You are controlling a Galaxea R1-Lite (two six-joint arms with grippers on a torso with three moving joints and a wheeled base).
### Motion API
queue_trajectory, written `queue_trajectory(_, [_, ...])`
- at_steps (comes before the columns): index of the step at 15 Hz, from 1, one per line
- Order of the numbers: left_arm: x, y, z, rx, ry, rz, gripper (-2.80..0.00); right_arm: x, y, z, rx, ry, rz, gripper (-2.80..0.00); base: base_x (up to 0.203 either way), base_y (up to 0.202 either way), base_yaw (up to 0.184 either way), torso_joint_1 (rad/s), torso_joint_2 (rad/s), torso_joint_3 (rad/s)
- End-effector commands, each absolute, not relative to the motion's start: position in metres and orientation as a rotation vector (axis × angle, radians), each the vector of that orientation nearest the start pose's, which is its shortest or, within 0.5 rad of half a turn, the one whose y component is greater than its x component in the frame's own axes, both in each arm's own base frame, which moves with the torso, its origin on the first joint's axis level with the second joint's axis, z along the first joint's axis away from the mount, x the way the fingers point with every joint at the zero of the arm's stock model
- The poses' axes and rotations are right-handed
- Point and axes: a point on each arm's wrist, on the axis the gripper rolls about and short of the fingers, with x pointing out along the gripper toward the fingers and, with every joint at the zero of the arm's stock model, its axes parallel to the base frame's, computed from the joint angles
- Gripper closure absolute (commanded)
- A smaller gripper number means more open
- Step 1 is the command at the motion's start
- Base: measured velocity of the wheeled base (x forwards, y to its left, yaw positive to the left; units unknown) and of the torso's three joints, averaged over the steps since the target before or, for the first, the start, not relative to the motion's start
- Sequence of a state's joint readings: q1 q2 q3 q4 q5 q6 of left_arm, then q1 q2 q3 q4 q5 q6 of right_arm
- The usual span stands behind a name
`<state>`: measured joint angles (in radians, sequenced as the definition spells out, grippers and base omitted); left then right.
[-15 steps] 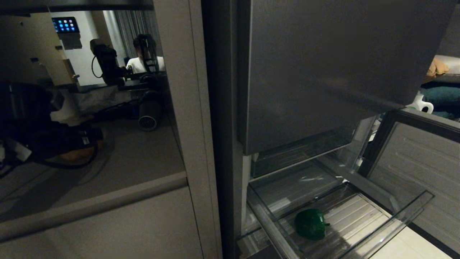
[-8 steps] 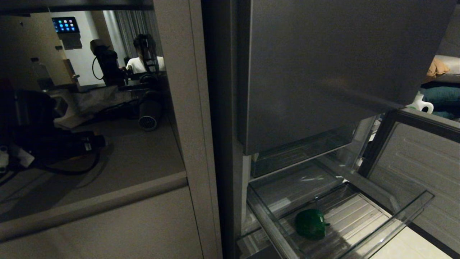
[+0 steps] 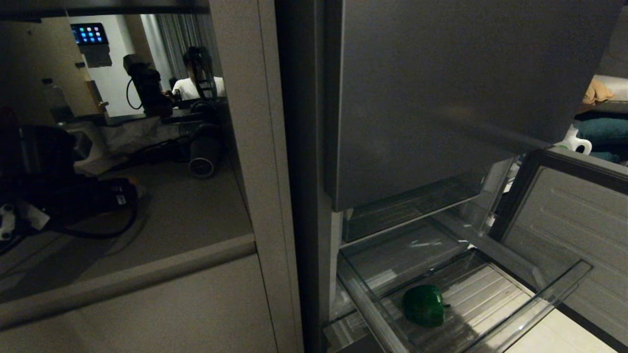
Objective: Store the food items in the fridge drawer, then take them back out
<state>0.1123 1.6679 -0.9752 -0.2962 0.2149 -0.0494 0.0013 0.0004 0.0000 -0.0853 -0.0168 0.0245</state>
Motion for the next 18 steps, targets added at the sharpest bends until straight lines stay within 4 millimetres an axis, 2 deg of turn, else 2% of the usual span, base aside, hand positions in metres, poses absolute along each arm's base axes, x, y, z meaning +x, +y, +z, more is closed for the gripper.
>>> queue_trajectory(1, [0.300,0.039,0.209,-0.029,0.378,0.334,0.00,-0.021,0.000,0.076,0.025,-0.057,-0.015,0.00,0.000,0.000,0.000,0.000,0.00,0.000])
queue_trajectory(3, [0.288,0.036,0.221,-0.030,0.341,0.322,0.00,-0.021,0.000,0.076,0.025,-0.058,-0.015,0.00,0.000,0.000,0.000,0.000,0.00,0.000])
queue_trajectory(5, [0.263,0.029,0.240,-0.022,0.276,0.262,0.00,-0.021,0.000,0.076,0.025,-0.058,-0.015,0.00,0.000,0.000,0.000,0.000,0.00,0.000])
queue_trajectory(8, [0.199,0.013,0.267,-0.012,0.168,0.089,0.00,-0.021,0.000,0.076,0.025,-0.058,-0.015,0.00,0.000,0.000,0.000,0.000,0.00,0.000])
queue_trajectory(11, [0.135,-0.007,0.270,-0.011,0.105,-0.204,0.00,-0.021,0.000,0.076,0.025,-0.057,-0.015,0.00,0.000,0.000,0.000,0.000,0.00,0.000])
queue_trajectory(12, [0.121,-0.014,0.265,-0.011,0.103,-0.321,0.00,-0.021,0.000,0.076,0.025,-0.058,-0.015,0.00,0.000,0.000,0.000,0.000,0.00,0.000])
queue_trajectory(15, [0.105,-0.038,0.255,-0.006,0.130,-0.622,0.00,-0.021,0.000,0.076,0.025,-0.058,-0.015,0.00,0.000,0.000,0.000,0.000,0.00,0.000])
queue_trajectory(18, [0.105,-0.064,0.247,0.010,0.189,-0.842,0.00,-0.021,0.000,0.076,0.025,-0.058,-0.015,0.00,0.000,0.000,0.000,0.000,0.00,0.000])
